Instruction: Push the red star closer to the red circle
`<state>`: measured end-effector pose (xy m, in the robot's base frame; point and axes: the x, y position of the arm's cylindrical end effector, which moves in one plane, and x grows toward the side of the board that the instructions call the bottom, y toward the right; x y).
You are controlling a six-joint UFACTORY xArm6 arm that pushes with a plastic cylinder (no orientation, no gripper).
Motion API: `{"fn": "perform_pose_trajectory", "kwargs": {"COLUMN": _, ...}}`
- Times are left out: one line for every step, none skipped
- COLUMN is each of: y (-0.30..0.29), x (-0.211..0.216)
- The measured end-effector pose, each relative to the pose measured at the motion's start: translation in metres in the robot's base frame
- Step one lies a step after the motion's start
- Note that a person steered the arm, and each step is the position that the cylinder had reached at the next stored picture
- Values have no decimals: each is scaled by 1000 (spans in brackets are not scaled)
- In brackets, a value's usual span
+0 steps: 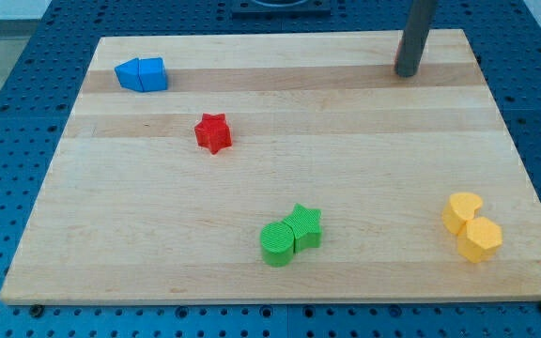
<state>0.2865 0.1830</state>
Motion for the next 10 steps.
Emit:
{"fn": "perform_pose_trajectory", "kwargs": {"y": 0, "x": 0}}
{"fn": "perform_pose_trajectory", "kwargs": {"y": -12, "x": 8}}
{"fn": "perform_pose_trajectory", "kwargs": {"y": -42, "x": 17}}
{"fn": "perform_pose_trajectory", "kwargs": {"y": -70, "x": 20}}
{"fn": "perform_pose_trajectory", "kwargs": {"y": -96, "x": 28}}
{"fn": "perform_pose_trajectory", "kwargs": {"y": -125, "x": 46}}
{"fn": "perform_pose_trajectory", "kwargs": {"y": -160, "x": 75}}
{"fn": "perform_pose_trajectory", "kwargs": {"y": -199, "x": 108}}
{"fn": "perform_pose_trajectory", "kwargs": {"y": -233, "x": 140}}
{"fn": "perform_pose_trajectory", "kwargs": {"y": -265, "x": 168}}
